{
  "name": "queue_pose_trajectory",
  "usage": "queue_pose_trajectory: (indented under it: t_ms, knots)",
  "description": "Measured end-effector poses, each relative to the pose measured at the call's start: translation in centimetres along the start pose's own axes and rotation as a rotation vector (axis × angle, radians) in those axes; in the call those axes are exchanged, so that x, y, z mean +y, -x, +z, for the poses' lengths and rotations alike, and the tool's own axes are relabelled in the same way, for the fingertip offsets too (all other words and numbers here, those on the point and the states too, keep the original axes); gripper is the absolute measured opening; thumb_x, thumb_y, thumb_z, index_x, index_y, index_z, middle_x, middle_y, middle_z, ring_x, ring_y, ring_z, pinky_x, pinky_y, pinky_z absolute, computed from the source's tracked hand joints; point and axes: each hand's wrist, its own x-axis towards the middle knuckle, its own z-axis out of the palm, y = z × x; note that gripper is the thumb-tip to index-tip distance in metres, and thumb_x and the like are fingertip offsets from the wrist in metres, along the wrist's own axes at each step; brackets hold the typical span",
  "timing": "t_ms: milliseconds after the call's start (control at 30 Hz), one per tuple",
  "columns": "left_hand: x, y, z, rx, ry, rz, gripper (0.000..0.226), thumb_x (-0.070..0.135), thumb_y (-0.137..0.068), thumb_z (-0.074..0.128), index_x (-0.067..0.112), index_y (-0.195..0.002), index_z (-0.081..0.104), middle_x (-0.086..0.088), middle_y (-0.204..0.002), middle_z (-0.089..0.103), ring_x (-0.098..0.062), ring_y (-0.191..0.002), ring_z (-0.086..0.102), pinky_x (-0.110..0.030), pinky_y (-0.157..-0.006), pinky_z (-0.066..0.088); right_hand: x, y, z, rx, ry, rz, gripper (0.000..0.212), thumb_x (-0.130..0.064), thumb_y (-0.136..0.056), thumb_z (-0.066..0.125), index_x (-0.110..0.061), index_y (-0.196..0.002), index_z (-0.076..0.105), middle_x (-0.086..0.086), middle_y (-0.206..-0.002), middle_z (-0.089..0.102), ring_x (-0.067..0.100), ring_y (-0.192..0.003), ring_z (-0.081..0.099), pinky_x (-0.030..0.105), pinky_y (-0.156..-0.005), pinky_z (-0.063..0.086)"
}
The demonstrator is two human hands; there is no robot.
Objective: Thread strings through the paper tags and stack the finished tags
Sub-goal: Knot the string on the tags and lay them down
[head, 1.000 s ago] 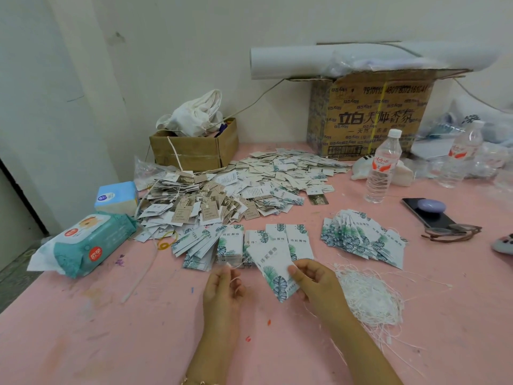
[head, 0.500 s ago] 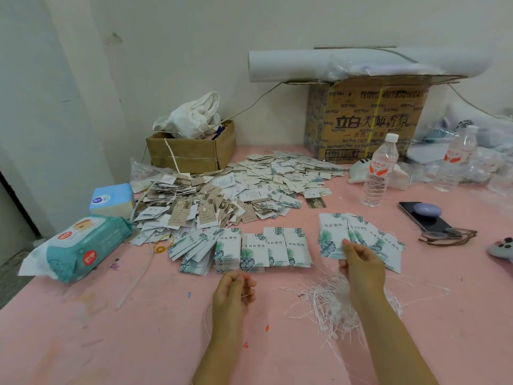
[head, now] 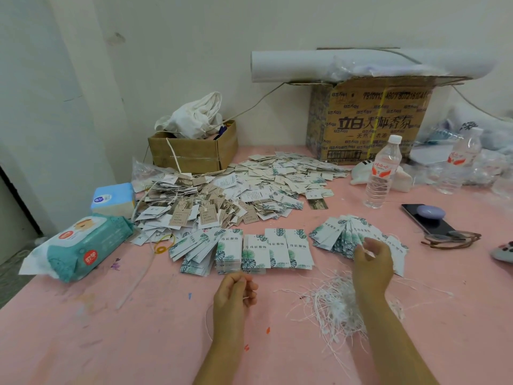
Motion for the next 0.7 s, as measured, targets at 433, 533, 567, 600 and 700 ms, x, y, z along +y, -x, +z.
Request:
queue_pose_trajectory:
  t_ms: [433,533,567,600,700]
  knots:
    - [-0.2,-0.2,-0.2,-0.007,-0.014,-0.005,0.024,-0.005,-0.097,0.045,0.002,-0.083,0.063,-0.004,-0.061,0.064,-0.008,-0.053,0.054,-0.021,-0.054,0.045,-0.4,5.1,3.0,-0.764,0.697,-0.555,0.048,-0.030,-0.098,0.051,-0.023,-0.144,0.040,0.000,-0.155,0.030,0.016,-0.146,0.020,0.032,-0.117,0.019]
    - [-0.2,-0.2,-0.1,-0.005,0.001,-0.013,0.025,-0.005,-0.097,0.045,0.002,-0.081,0.063,-0.004,-0.060,0.063,-0.007,-0.052,0.054,-0.020,-0.052,0.045,0.0,5.1,2.5,-0.757,0.684,-0.605,0.049,-0.033,-0.094,0.058,-0.025,-0.141,0.046,-0.003,-0.152,0.037,0.014,-0.145,0.023,0.033,-0.117,0.019]
    - [-0.2,-0.2,-0.1,-0.009,0.003,-0.015,0.025,-0.004,-0.097,0.045,0.002,-0.081,0.062,-0.003,-0.059,0.063,-0.007,-0.052,0.054,-0.019,-0.051,0.045,0.1,5.2,2.3,-0.745,0.661,-0.604,0.047,-0.030,-0.093,0.060,-0.025,-0.138,0.049,-0.002,-0.150,0.040,0.015,-0.144,0.025,0.033,-0.116,0.020]
    - [-0.2,-0.2,-0.1,-0.012,0.004,-0.015,0.025,-0.004,-0.097,0.045,0.002,-0.081,0.062,-0.003,-0.059,0.063,-0.006,-0.051,0.054,-0.018,-0.050,0.045,0.1,5.2,2.1,-0.724,0.621,-0.593,0.045,-0.025,-0.091,0.063,-0.023,-0.135,0.053,-0.001,-0.146,0.045,0.017,-0.142,0.030,0.033,-0.114,0.022]
    - [-0.2,-0.1,-0.1,-0.012,-0.005,-0.012,0.025,-0.003,-0.097,0.045,0.003,-0.081,0.062,-0.003,-0.059,0.063,-0.007,-0.052,0.053,-0.018,-0.051,0.045,-0.2,5.5,1.5,-0.639,0.494,-0.615,0.040,-0.009,-0.079,0.075,-0.019,-0.117,0.068,0.005,-0.119,0.068,0.027,-0.116,0.058,0.038,-0.097,0.043]
